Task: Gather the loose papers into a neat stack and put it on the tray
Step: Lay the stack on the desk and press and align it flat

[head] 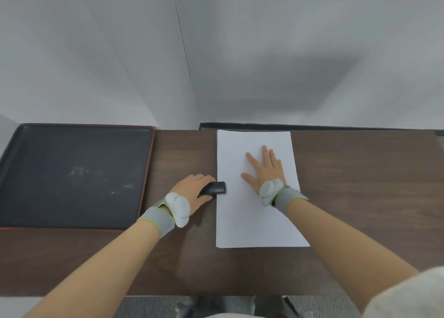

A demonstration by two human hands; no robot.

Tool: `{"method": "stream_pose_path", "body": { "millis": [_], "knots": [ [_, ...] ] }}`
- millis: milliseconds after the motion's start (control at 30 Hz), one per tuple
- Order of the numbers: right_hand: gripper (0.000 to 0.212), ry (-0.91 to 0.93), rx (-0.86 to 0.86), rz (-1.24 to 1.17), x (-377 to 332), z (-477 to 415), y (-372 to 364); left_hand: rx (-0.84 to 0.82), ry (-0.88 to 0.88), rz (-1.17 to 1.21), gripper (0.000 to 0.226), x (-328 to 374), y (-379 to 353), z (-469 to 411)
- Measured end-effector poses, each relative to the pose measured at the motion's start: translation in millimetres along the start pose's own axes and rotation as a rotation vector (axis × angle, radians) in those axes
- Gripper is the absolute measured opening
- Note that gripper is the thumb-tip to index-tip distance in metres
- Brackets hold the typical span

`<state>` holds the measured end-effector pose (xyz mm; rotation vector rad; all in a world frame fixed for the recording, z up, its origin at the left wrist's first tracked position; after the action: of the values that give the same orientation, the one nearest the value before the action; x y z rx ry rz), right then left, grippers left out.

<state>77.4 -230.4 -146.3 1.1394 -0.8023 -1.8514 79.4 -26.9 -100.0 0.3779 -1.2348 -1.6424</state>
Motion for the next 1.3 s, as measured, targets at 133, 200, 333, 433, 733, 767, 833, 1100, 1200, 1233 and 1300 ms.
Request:
{"method": "stream_pose_path", "body": {
  "millis": [133, 200, 333, 433, 733, 767, 833, 1100, 1200, 1233, 1300],
  "knots": [
    [0.065, -0.005, -0.022, 0.004, -2.6, 1.2, 2.1, -0.032, -0.014, -0.014, 0.035, 10.9, -10.6, 16.6],
    [0.064, -0.007, -0.028, 0.009, -3.6, -0.3, 5.0, -0.045, -0.025, -0.017, 0.035, 15.2, -15.5, 22.0],
    [0.064, -0.006, -0.044, 0.011, -6.2, 0.4, 8.0, -0.061, -0.018, -0.015, 0.035, 19.7, -23.5, 33.7],
    [0.065, 0.003, -0.036, 0.012, -6.8, 0.8, 9.7, -0.073, -0.002, -0.020, 0.035, 20.3, -25.2, 39.0],
    [0.058, -0.038, 0.105, -0.115, 12.6, 11.9, 20.9, 0.173, 0.144, 0.066, 0.039, 28.4, -6.7, 33.8],
    [0.057, -0.042, 0.118, -0.130, 15.3, 14.6, 22.1, 0.248, 0.197, 0.083, 0.040, 29.3, -3.9, 28.2],
    [0.056, -0.050, 0.135, -0.154, 20.4, 20.9, 23.3, 0.336, 0.304, 0.082, 0.045, 33.5, -3.3, 15.9],
    [0.054, -0.081, 0.141, -0.213, 42.1, 47.5, 19.1, 0.199, 0.352, -0.177, 0.059, 49.5, -35.4, -17.3],
    [0.054, -0.064, 0.155, -0.207, 45.5, 52.2, 17.1, 0.190, 0.356, -0.206, 0.060, 50.9, -38.0, -19.3],
    [0.054, -0.051, 0.166, -0.199, 44.1, 54.2, 16.3, 0.190, 0.354, -0.215, 0.060, 51.3, -38.4, -18.3],
    [0.054, -0.018, 0.179, -0.172, 41.7, 55.3, 14.5, 0.192, 0.344, -0.231, 0.061, 53.6, -38.6, -19.1]
  ]
}}
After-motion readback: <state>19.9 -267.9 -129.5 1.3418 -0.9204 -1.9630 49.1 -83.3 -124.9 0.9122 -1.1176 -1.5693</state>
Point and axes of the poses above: each hand's wrist, its own z-axis away from the middle knuckle, its own y-axis out of the back of the hand, x = y × z, the point moved 6 cm from there along -z, towards the middle knuckle, and after that the axes turned 9 degrees about -z, right-handed, at the moved point
